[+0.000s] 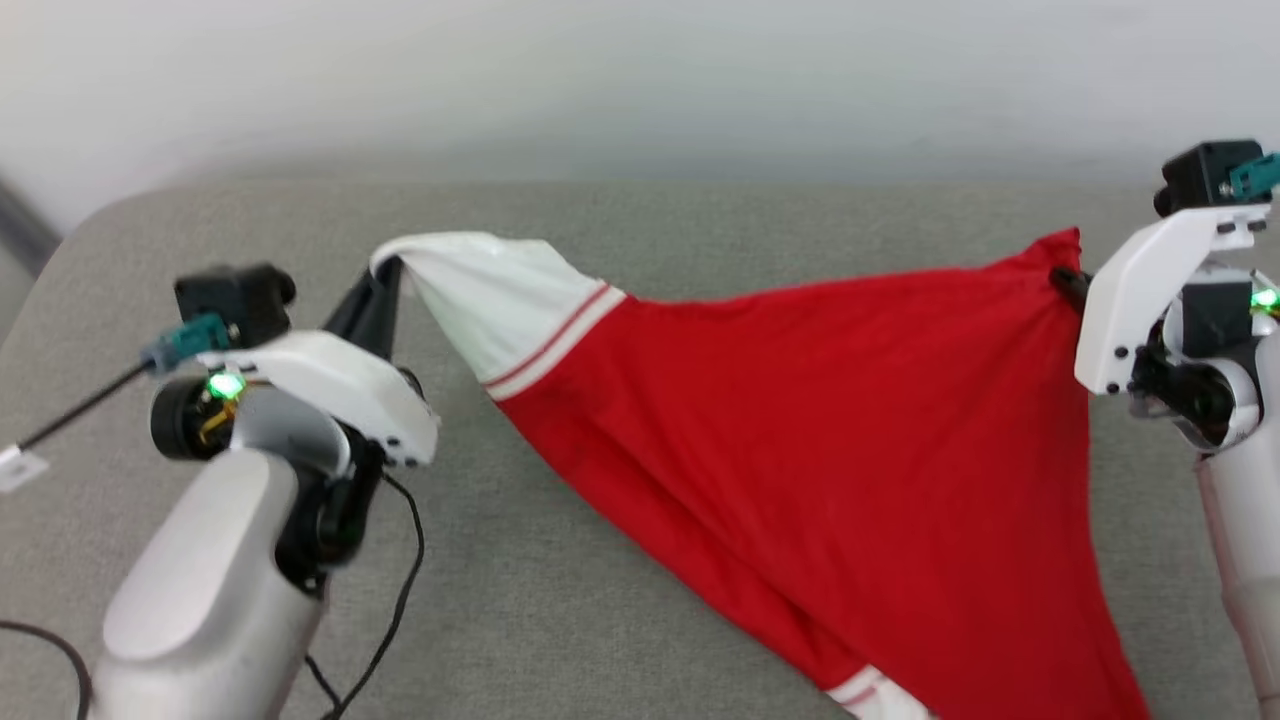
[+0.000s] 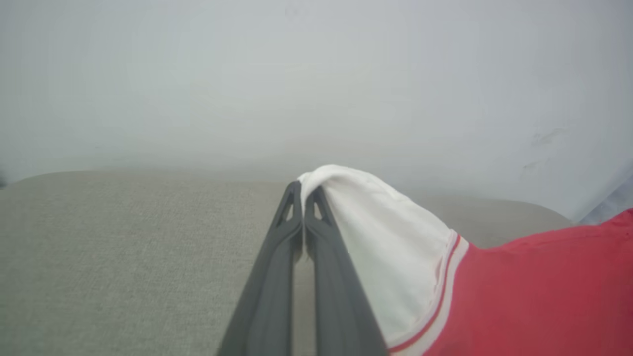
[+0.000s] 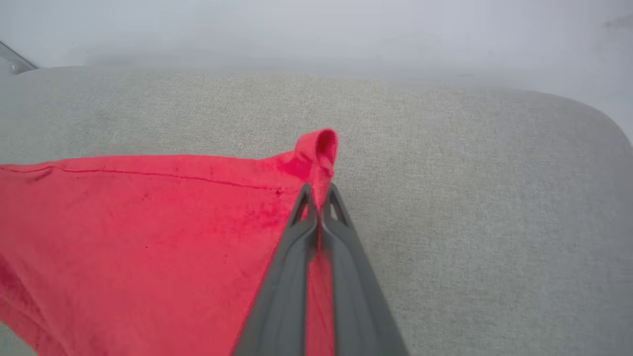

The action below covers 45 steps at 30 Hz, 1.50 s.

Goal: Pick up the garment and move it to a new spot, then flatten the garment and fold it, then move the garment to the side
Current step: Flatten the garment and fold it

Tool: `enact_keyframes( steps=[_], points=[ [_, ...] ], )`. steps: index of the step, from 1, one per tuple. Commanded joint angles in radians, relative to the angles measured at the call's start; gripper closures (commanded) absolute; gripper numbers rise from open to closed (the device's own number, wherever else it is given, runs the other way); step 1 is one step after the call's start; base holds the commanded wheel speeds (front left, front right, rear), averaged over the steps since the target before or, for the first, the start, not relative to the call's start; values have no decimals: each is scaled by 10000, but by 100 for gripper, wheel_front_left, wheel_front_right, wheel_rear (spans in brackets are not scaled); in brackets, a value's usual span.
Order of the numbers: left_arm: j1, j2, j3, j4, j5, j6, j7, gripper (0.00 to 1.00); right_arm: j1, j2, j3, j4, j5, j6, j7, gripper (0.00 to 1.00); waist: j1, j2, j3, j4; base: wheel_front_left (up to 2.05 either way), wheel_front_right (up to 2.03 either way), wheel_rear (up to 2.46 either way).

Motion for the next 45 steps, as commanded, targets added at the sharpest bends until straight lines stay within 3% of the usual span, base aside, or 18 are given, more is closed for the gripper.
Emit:
enact_keyframes(
  steps=[1, 9, 16, 33, 45],
  points=[
    [-358, -61, 62, 388, -37, -71, -7, 100, -268, 36, 29, 107, -56, -4, -107, 100, 0, 0, -346, -320, 0, 0, 0],
    [-3112, -431, 76, 3371, 220, -565, -298, 100, -1693, 162, 71, 1017, -206, -4, -765, 100, 0, 0, -613, -775, 0, 0, 0],
    [-5873, -378, 67, 4948, 732, -860, -739, 100, -3564, 226, -235, 1629, -391, -5, -1842, 100, 0, 0, 266, -1004, 0, 0, 0],
    [-11749, 278, -20, 6152, 1854, -1340, -1685, 100, -8246, 110, 11, 1851, -823, -5, -4286, 100, 0, 0, 3984, -1137, 0, 0, 0],
    [-13075, 311, -77, 6482, 1902, -1559, -2003, 100, -10117, 94, 782, 2250, -466, -5, -5035, 100, 0, 0, 5938, -983, 0, 0, 0]
  ],
)
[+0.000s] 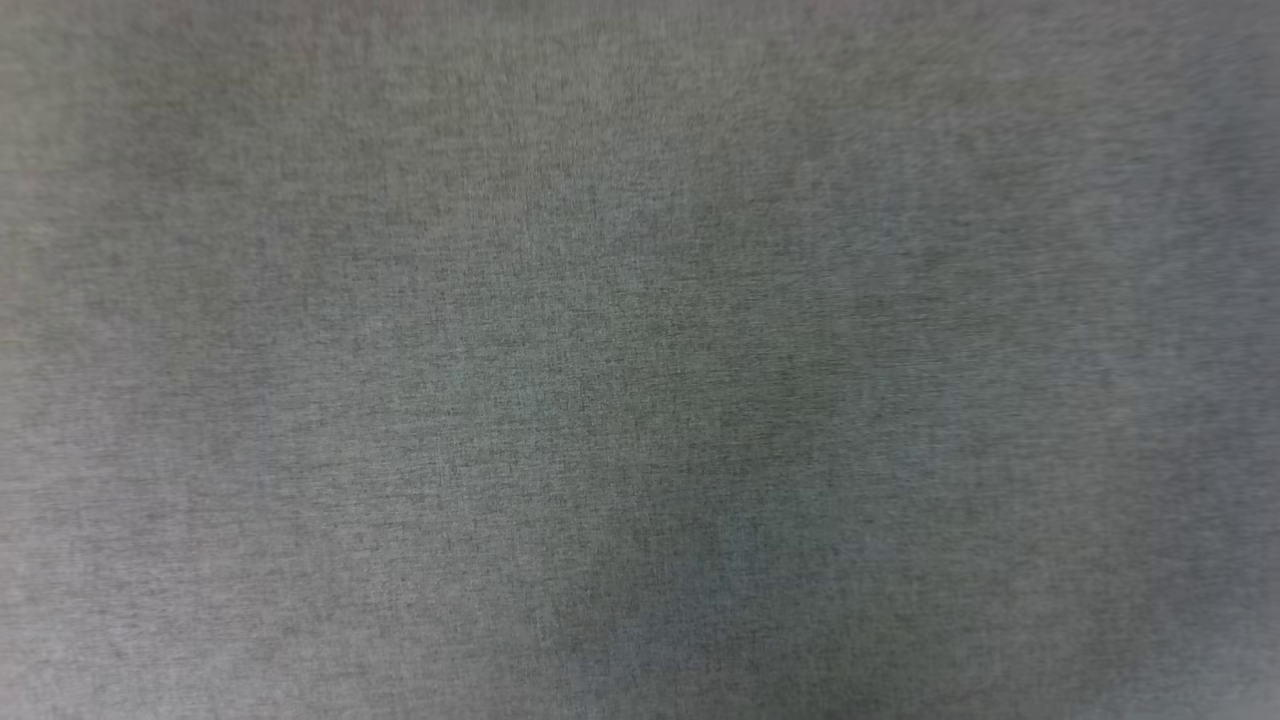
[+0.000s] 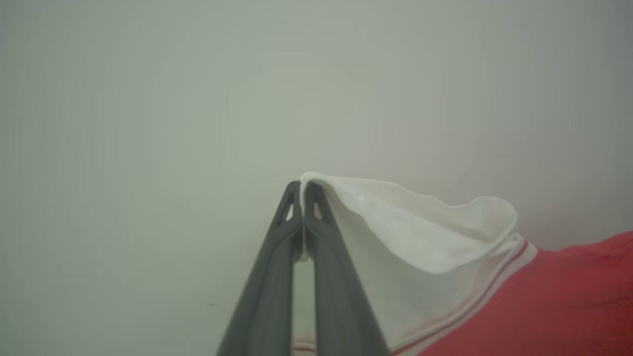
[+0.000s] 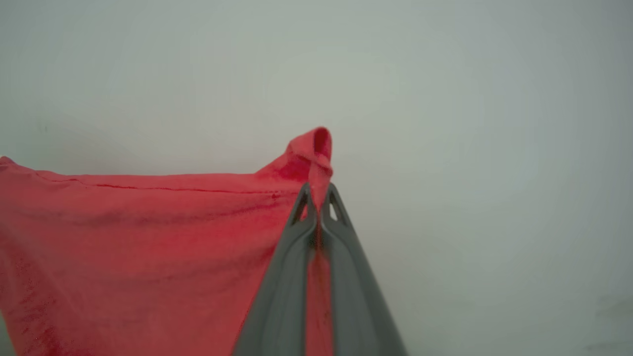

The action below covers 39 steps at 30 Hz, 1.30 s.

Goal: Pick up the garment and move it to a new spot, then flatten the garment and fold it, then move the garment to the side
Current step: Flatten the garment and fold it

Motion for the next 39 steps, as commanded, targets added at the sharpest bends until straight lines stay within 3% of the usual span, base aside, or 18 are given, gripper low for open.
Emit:
enact_keyframes(
  steps=[1, 7, 11, 19, 23, 31, 39],
  points=[
    [-164, -19, -17, 115, -67, -65, -99, 100, -222, 25, 119, 143, 79, -7, -130, 100, -2, 0, 483, 100, 0, 0, 0],
    [245, -215, -15, 741, -264, -269, -327, 100, -326, 81, 779, 781, 426, -7, -325, 100, -2, 0, 690, 224, 0, 0, 0],
    [1096, -587, 50, 1515, -592, -630, -637, 100, 480, 42, 1585, 1456, 1037, -6, -655, 100, -2, 0, 149, 480, 0, 0, 0],
    [3856, -755, 171, 1934, -990, -1039, -858, 100, 3253, -152, 2887, 1692, 2302, -7, -1199, 100, -2, 0, -1761, 627, 0, 0, 0],
    [5826, -685, 617, 1210, -1144, -1083, -871, 100, 5011, -477, 3337, 1475, 3104, -7, -1356, 100, -2, 0, -2836, 674, 0, 0, 0],
    [11191, -561, 1840, -1506, -891, -272, -876, 100, 8246, -1074, 3819, 883, 4221, -9, -1501, 100, -2, 0, -4571, 516, 0, 0, 0],
    [16007, -948, 2407, -4245, -1118, 769, -842, 100, 10881, -1607, 4182, -42, 4713, -12, -1026, 100, -2, 0, -6146, 445, 0, 0, 0]
  ],
)
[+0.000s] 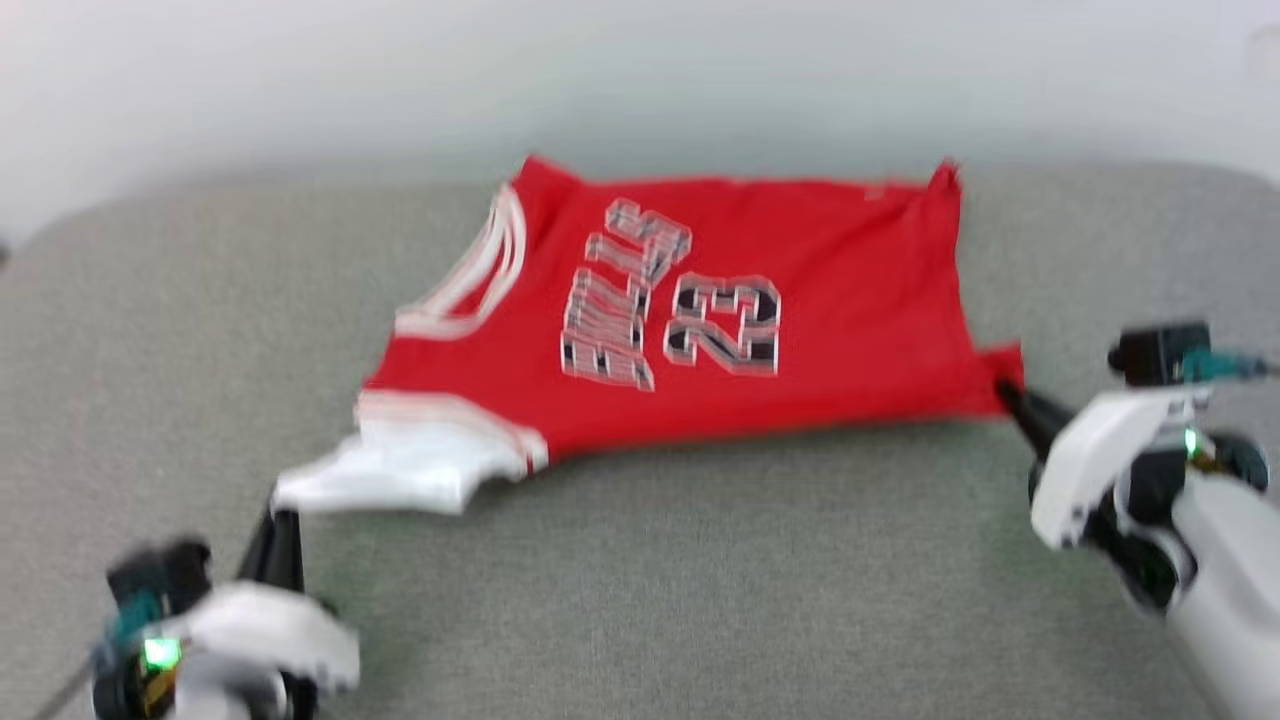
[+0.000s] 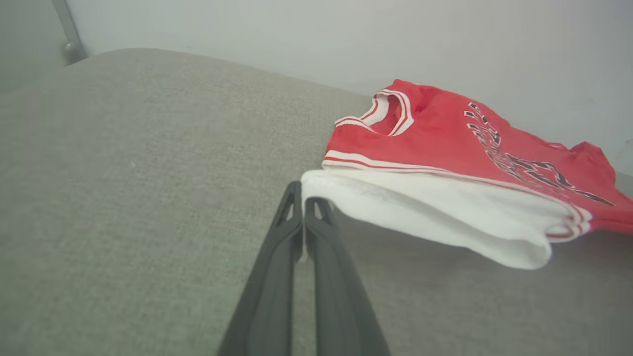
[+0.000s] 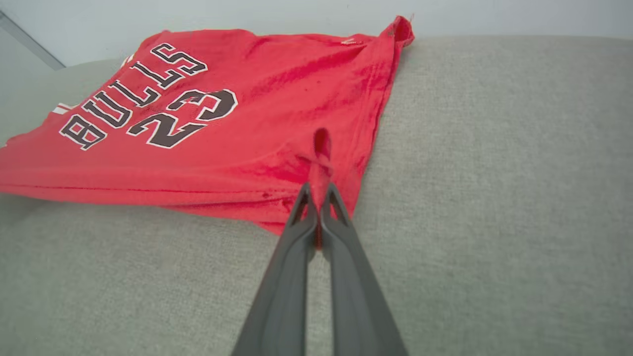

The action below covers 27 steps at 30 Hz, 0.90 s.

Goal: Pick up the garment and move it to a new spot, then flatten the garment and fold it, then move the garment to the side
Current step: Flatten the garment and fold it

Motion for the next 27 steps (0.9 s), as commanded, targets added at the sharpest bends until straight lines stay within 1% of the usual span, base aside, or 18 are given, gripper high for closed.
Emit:
enact_keyframes(
  steps=[1, 5, 6, 9, 12, 15, 17, 19, 21, 24, 26, 27],
  points=[
    [977, -21, 74, -729, -76, 396, 87, 100, 749, -292, -68, -272, 126, -18, 174, 100, 4, 0, -912, -25, 0, 0, 0],
    [2691, 89, 120, -2203, -195, 1125, 660, 100, 2080, -591, -272, -987, 130, -18, 511, 100, 4, 0, -1408, 31, 0, 0, 0],
    [2691, 89, 120, -2203, -195, 1125, 660, 100, 2080, -591, -272, -987, 130, -18, 511, 100, 4, 0, -1408, 31, 0, 0, 0],
    [3683, 163, 52, -3408, -221, 1663, 1281, 100, 3137, -797, -715, -1532, -5, -19, 729, 100, 4, 0, -1629, 111, 0, 0, 0],
    [4578, 264, 67, -4504, -267, 2189, 1831, 100, 4059, -746, -1280, -2256, -289, -18, 1014, 100, 4, 0, -1705, 106, 0, 0, 0],
    [5200, 362, 183, -5416, -260, 2706, 2207, 100, 4981, -536, -1982, -2975, -677, -19, 1488, 100, 4, 0, -1733, 83, 0, 0, 0],
    [5475, 417, 198, -5944, -288, 2933, 2458, 100, 5478, -406, -2521, -3501, -972, -18, 1852, 100, 4, 0, -1733, 79, 0, 0, 0],
    [5527, 522, 163, -6366, -206, 3031, 2625, 100, 5882, -187, -3024, -4076, -1296, -18, 2265, 100, 4, 0, -1672, 69, 0, 0, 0],
    [5319, 571, 83, -6568, -202, 2999, 2776, 100, 6157, 29, -3559, -4576, -1653, -16, 2647, 100, 4, 0, -1594, 68, 0, 0, 0],
    [4666, 543, -66, -6641, -261, 2780, 2904, 100, 6305, 472, -4050, -5267, -2141, -16, 3126, 100, 4, 0, -1340, 86, 0, 0, 0],
    [4111, 474, -147, -6480, -342, 2558, 2906, 100, 6213, 631, -4277, -5596, -2530, -15, 3438, 100, 4, 0, -1054, 93, 0, 0, 0],
    [3817, 534, -199, -6318, -293, 2411, 2934, 100, 6094, 791, -4407, -5730, -2589, -15, 3563, 100, 4, 0, -908, 98, 0, 0, 0]
  ],
)
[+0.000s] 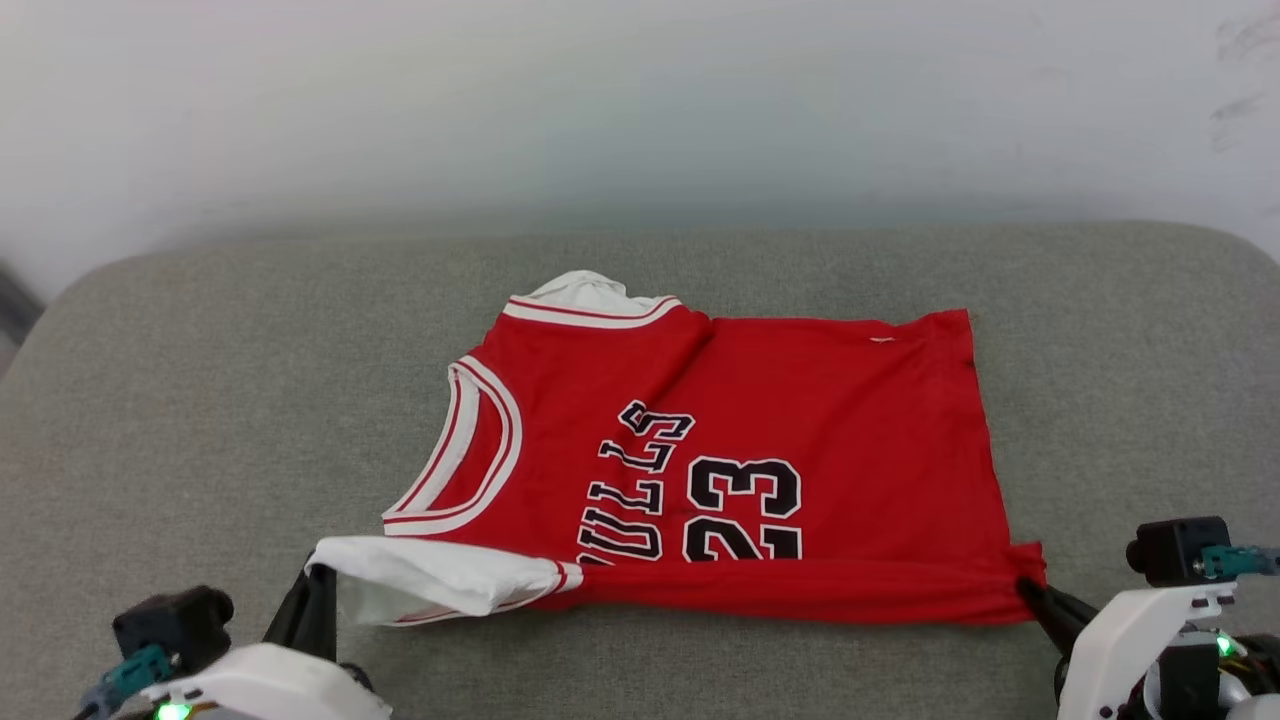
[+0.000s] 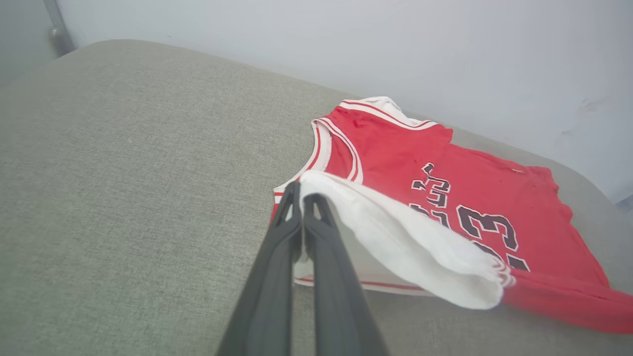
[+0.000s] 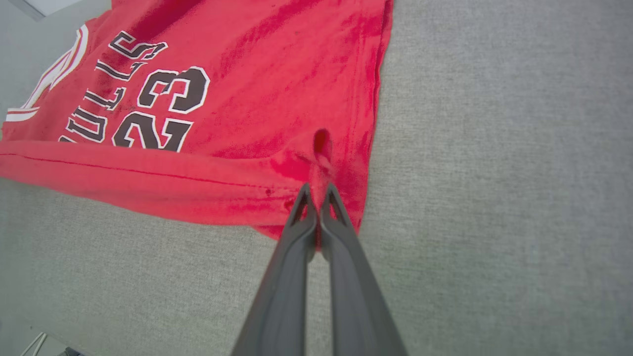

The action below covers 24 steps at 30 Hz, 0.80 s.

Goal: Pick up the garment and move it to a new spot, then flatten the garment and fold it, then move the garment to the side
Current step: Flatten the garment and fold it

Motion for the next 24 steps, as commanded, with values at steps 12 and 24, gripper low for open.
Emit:
enact_keyframes(
  steps=[12, 24],
  points=[
    [-3488, -291, -625, 2733, 54, -1396, -134, 100, -2088, 543, -99, 425, -987, -9, 538, 100, -1, 0, 2036, -73, 0, 0, 0],
    [-4807, -848, -839, 5467, -797, -2255, 471, 33, -2882, 504, 739, 2146, -1054, -12, -73, 0, -1, 0, 2452, -126, 0, 0, 0]
  ],
)
